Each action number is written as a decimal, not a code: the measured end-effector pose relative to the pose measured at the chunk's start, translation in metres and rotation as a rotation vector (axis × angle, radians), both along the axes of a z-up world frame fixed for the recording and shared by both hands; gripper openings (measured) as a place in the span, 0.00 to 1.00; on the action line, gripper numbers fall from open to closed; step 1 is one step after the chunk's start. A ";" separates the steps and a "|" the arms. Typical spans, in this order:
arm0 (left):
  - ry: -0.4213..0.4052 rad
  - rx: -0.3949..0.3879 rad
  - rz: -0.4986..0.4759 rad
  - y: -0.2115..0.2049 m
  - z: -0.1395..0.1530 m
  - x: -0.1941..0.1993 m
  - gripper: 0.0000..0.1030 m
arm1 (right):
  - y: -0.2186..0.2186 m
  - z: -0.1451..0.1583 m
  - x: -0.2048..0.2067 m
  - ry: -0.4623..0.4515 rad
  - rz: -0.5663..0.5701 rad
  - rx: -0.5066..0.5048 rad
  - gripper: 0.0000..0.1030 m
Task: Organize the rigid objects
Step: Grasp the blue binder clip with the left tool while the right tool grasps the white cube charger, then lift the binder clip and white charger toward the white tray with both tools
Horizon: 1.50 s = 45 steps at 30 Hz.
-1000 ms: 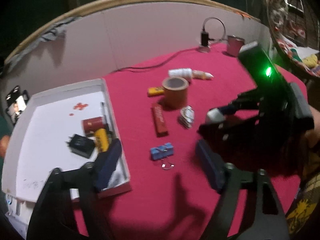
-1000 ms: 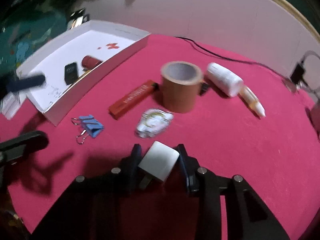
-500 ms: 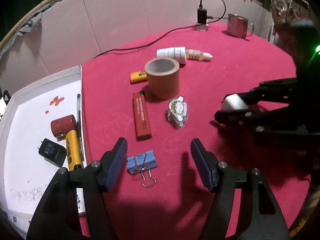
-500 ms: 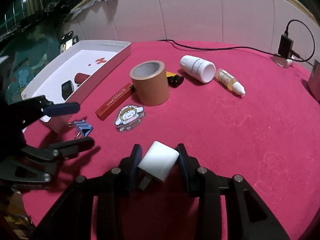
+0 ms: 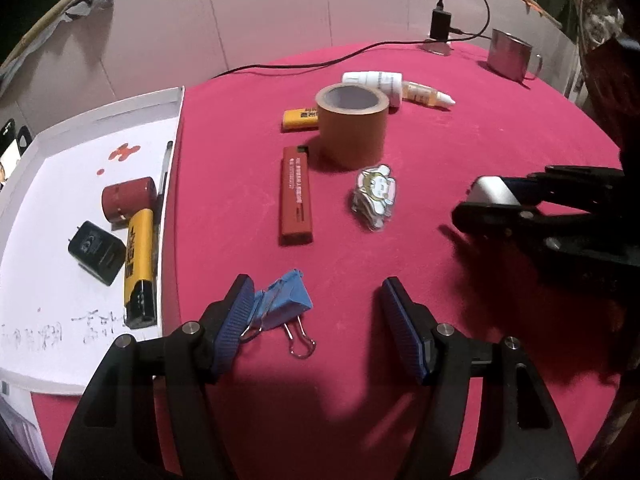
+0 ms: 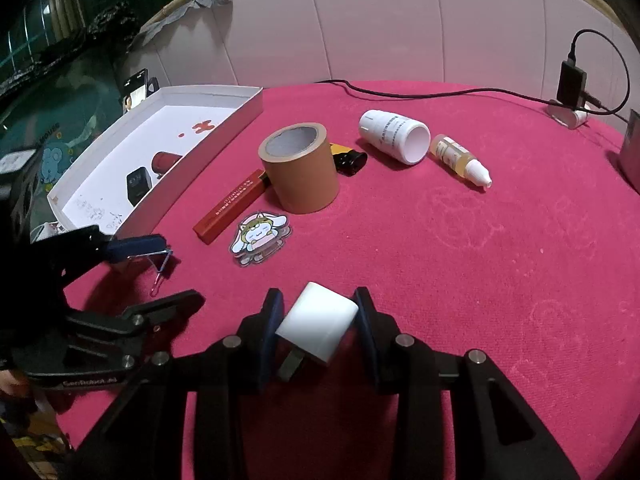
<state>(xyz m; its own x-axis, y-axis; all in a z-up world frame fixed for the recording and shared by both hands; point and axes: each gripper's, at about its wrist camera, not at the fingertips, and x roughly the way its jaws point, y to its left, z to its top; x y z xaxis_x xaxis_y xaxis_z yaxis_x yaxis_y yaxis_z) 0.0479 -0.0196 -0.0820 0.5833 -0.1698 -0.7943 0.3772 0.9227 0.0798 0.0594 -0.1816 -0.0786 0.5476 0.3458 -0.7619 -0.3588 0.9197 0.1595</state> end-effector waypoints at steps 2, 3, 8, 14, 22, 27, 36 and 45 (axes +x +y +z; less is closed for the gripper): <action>0.013 -0.047 -0.055 -0.003 0.004 -0.009 0.64 | 0.000 0.000 0.000 0.000 0.000 0.001 0.35; 0.028 -0.071 -0.082 -0.005 0.005 -0.013 0.64 | -0.001 0.000 0.000 0.000 0.000 0.002 0.35; -0.001 -0.067 -0.136 -0.015 0.013 -0.025 0.63 | -0.001 0.000 0.000 0.000 0.000 0.002 0.35; 0.022 -0.043 -0.078 0.002 0.010 -0.018 0.63 | -0.001 0.000 0.000 0.002 -0.002 0.009 0.35; 0.009 -0.036 -0.079 -0.007 0.001 -0.024 0.41 | 0.001 0.000 -0.001 -0.001 -0.002 -0.002 0.35; -0.020 -0.021 -0.085 -0.012 0.001 -0.028 0.35 | 0.001 0.000 -0.001 -0.002 0.000 -0.003 0.35; -0.074 -0.064 -0.073 -0.009 0.022 -0.031 0.35 | -0.003 0.001 -0.004 -0.009 -0.039 0.011 0.35; -0.140 -0.109 -0.063 -0.004 0.046 -0.039 0.35 | -0.017 0.012 -0.009 -0.024 -0.090 0.070 0.35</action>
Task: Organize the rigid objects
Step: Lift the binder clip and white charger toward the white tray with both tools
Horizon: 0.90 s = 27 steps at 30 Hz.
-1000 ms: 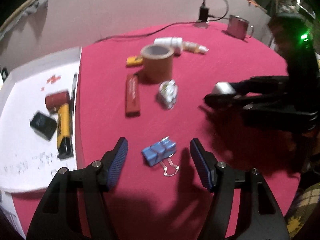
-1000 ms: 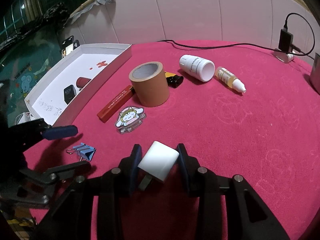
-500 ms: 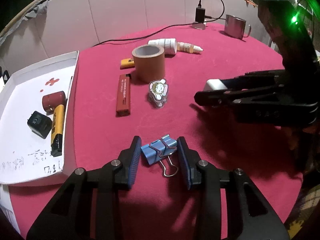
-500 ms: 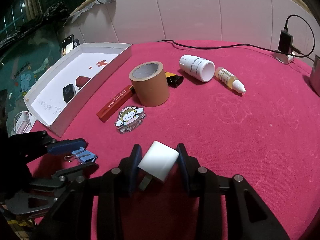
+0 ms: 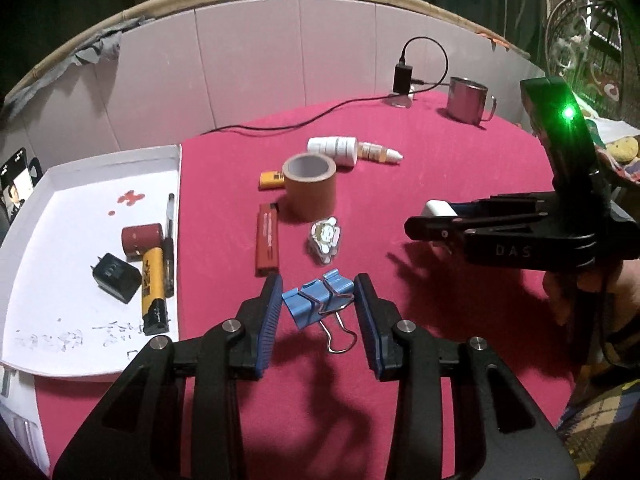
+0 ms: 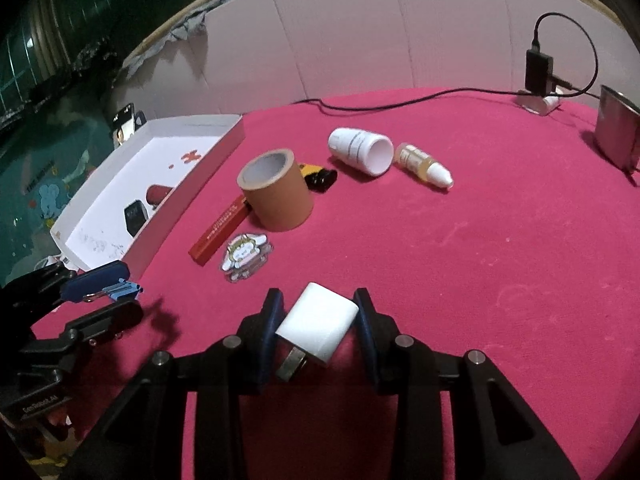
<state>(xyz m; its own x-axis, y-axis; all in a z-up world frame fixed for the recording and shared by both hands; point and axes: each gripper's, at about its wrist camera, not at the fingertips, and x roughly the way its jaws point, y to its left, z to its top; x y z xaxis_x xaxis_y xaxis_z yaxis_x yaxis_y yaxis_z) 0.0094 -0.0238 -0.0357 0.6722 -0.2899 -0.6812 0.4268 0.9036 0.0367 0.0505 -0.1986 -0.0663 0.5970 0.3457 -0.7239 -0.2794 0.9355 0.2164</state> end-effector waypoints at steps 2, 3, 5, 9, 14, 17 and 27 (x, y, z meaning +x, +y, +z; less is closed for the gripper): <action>-0.011 -0.003 0.002 0.001 0.003 -0.001 0.35 | 0.001 0.004 -0.002 -0.014 -0.001 0.004 0.35; -0.016 -0.004 0.004 0.000 0.004 -0.002 0.35 | 0.001 0.007 -0.002 -0.022 -0.002 0.004 0.35; -0.026 -0.011 0.007 0.001 0.007 -0.003 0.35 | 0.003 0.011 -0.002 -0.034 -0.001 0.003 0.35; -0.043 -0.021 0.015 0.006 0.012 -0.005 0.35 | 0.005 0.020 -0.003 -0.055 0.005 0.005 0.35; -0.054 -0.033 0.028 0.011 0.016 -0.006 0.35 | 0.009 0.030 -0.005 -0.079 0.012 0.008 0.35; -0.059 -0.041 0.033 0.014 0.018 -0.007 0.35 | 0.012 0.034 -0.006 -0.088 0.019 0.006 0.35; -0.081 -0.068 0.071 0.029 0.024 -0.008 0.35 | 0.029 0.050 -0.003 -0.119 0.058 -0.028 0.35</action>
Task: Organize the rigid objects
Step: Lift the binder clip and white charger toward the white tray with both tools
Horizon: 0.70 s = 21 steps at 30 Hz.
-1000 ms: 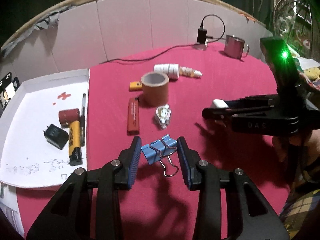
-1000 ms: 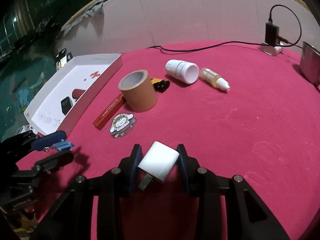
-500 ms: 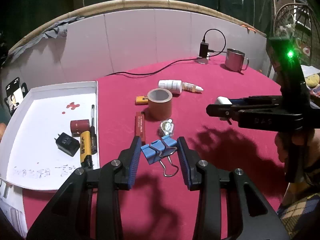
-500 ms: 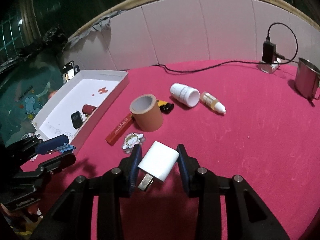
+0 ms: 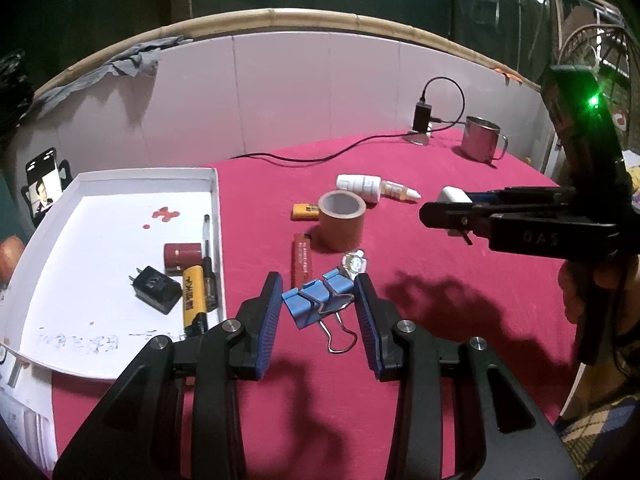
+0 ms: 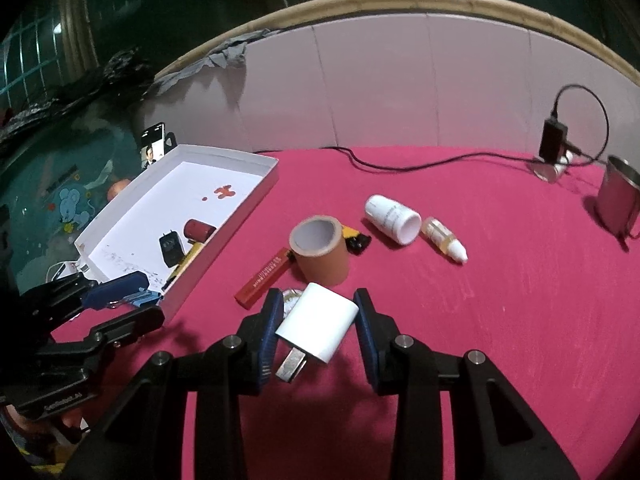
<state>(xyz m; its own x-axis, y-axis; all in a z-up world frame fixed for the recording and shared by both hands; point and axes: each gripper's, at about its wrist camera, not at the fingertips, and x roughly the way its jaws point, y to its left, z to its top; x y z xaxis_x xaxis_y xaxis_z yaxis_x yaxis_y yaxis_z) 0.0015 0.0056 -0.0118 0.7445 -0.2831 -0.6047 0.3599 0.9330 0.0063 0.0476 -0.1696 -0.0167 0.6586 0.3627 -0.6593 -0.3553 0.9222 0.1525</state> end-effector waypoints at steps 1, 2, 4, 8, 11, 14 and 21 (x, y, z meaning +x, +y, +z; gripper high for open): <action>-0.002 -0.004 0.005 0.002 0.001 0.000 0.35 | 0.003 0.003 0.001 -0.007 0.006 -0.005 0.35; -0.004 -0.008 0.009 0.004 0.001 0.000 0.35 | 0.005 0.005 0.001 -0.013 0.011 -0.010 0.35; -0.007 -0.014 0.017 0.008 0.002 0.000 0.35 | 0.011 0.010 0.002 -0.024 0.022 -0.019 0.35; -0.016 -0.025 0.036 0.016 0.005 0.000 0.35 | 0.022 0.019 0.006 -0.041 0.042 -0.028 0.35; -0.023 -0.038 0.054 0.024 0.007 0.000 0.35 | 0.031 0.026 0.008 -0.055 0.056 -0.037 0.35; -0.028 -0.049 0.073 0.033 0.007 0.001 0.35 | 0.041 0.032 0.010 -0.067 0.074 -0.047 0.35; -0.047 -0.066 0.124 0.054 0.012 0.003 0.35 | 0.071 0.038 0.021 -0.064 0.126 -0.079 0.35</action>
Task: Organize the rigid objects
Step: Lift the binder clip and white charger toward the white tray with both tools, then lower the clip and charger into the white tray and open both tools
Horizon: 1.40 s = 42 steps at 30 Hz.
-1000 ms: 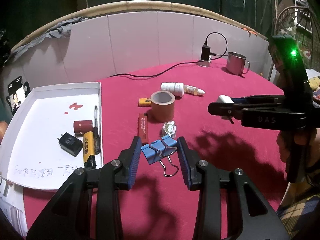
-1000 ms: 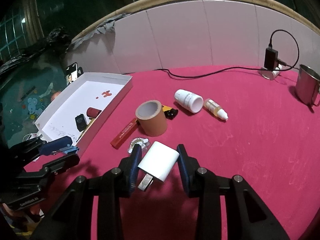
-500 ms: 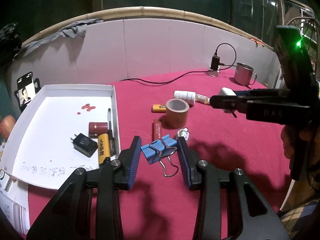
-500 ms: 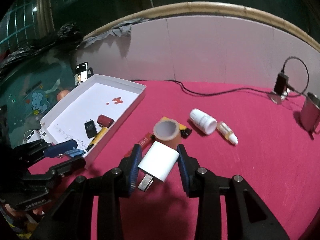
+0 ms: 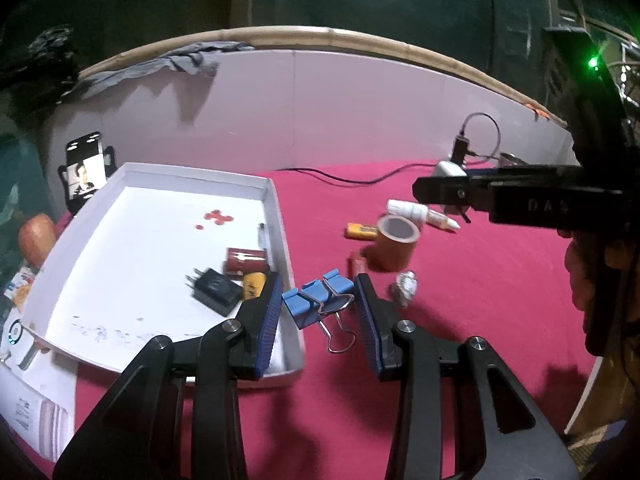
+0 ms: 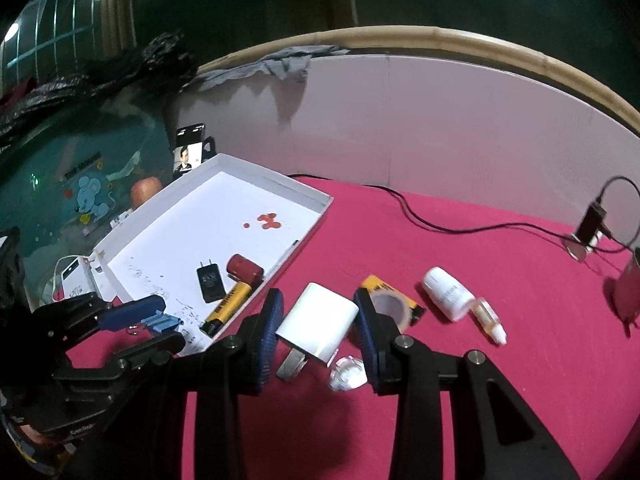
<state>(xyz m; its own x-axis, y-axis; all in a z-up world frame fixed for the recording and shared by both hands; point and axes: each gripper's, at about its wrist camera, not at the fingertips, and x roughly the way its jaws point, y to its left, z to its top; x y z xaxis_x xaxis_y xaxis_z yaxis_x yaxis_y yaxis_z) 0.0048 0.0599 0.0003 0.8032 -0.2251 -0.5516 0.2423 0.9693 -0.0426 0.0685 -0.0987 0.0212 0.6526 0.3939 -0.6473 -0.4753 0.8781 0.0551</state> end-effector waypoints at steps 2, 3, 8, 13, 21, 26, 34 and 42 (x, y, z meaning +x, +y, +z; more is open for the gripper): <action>-0.010 -0.007 0.027 0.011 0.004 0.004 0.35 | 0.010 0.001 0.004 0.000 0.018 -0.013 0.35; -0.012 -0.009 0.037 0.016 0.006 0.006 0.35 | 0.016 0.002 0.006 0.001 0.029 -0.020 0.35; -0.010 -0.024 0.142 0.059 0.015 0.033 0.35 | 0.045 0.005 0.020 0.024 0.073 -0.034 0.35; 0.040 -0.107 0.257 0.116 0.021 0.063 0.35 | 0.078 0.005 0.030 0.033 0.112 -0.057 0.35; 0.080 -0.112 0.354 0.146 0.003 0.076 0.35 | 0.122 -0.009 0.048 0.064 0.137 -0.080 0.35; 0.089 -0.096 0.375 0.149 -0.006 0.079 0.35 | 0.141 -0.022 0.069 0.090 0.104 -0.089 0.35; 0.073 -0.048 0.391 0.151 -0.005 0.080 0.35 | 0.162 -0.037 0.090 0.128 0.064 -0.088 0.35; 0.081 -0.032 0.392 0.149 -0.009 0.082 0.35 | 0.171 -0.043 0.095 0.141 0.056 -0.102 0.35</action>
<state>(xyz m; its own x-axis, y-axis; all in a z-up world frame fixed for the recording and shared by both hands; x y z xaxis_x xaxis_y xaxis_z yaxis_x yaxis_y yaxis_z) 0.0871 0.2088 -0.0090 0.7861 0.0715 -0.6140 -0.1508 0.9855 -0.0783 0.1634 0.0721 -0.0221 0.5314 0.3550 -0.7691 -0.5179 0.8547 0.0367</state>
